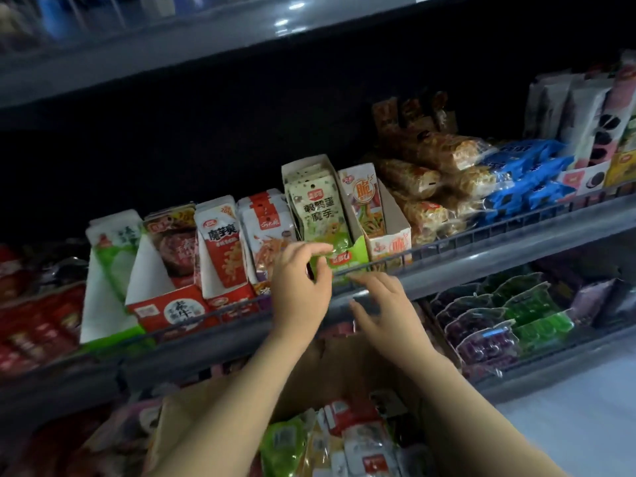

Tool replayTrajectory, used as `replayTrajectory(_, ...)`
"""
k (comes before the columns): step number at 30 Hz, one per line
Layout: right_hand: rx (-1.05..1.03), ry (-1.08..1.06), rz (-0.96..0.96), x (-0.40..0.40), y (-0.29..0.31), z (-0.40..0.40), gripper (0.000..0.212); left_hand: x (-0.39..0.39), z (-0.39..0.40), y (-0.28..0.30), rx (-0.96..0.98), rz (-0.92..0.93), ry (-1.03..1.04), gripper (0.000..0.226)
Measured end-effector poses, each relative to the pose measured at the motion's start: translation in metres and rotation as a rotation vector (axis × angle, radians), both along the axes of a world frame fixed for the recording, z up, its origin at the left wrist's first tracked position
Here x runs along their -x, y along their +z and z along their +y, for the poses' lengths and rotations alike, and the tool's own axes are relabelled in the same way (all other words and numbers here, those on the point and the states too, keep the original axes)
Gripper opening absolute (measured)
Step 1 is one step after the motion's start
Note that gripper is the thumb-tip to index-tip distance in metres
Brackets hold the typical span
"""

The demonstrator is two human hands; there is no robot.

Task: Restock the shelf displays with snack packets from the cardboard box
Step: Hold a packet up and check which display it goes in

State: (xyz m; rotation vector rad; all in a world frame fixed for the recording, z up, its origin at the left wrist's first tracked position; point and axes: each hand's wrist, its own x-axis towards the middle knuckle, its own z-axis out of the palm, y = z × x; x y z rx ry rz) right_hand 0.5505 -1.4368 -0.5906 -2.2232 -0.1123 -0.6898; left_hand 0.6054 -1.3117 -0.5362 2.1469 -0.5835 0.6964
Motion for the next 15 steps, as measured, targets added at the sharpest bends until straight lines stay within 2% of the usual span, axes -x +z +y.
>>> replayTrajectory(4,-0.016,0.132,0.159,0.015,-0.022,0.023,0.032,0.035,0.037,-0.046,0.064,0.088,0.009,0.018)
replayTrajectory(10,0.148,0.242,0.554,0.032,-0.066,0.044,0.033,0.064,0.081,-0.122,0.066,0.559,0.061,0.024)
replayTrajectory(15,0.185,0.286,0.797,0.031,-0.093,0.051,0.029,0.069,0.099,-0.174,-0.004,0.794,0.125,0.019)
